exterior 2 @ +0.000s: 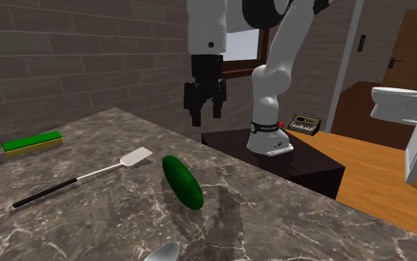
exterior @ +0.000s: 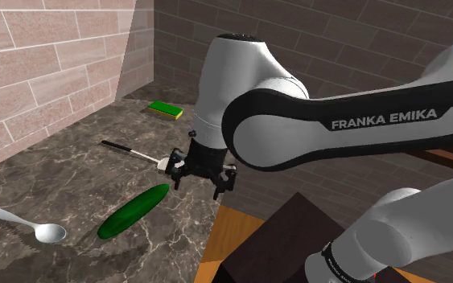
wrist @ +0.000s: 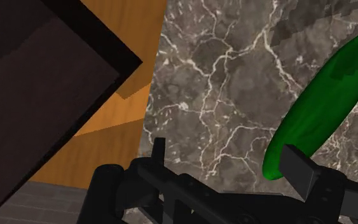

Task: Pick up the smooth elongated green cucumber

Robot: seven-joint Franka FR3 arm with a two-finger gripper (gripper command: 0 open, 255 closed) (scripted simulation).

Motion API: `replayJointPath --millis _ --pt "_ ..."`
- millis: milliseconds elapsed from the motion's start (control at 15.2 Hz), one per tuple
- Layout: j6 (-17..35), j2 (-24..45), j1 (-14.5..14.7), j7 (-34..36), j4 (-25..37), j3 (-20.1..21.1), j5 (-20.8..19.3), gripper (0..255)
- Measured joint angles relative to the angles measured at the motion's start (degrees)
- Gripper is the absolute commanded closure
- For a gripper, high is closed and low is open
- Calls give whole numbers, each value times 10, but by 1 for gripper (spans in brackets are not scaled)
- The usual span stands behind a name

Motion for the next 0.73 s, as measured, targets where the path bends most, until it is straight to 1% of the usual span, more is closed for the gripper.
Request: replayJointPath --millis 132,198,330,396,462,528,660,726 --pt "26 45 -25 57 24 36 -23 0" --pt "46 76 -40 89 35 59 -44 0" --pt "74 143 -68 165 65 100 -100 0" --pt "85 180 -78 208 80 117 -137 0" --pt "96 226 -81 258 100 129 -185 0" --pt "100 253 -77 299 113 130 -218 0" --pt "103 325 -49 381 154 114 -296 0" --pt "108 346 -34 407 163 103 -320 0"
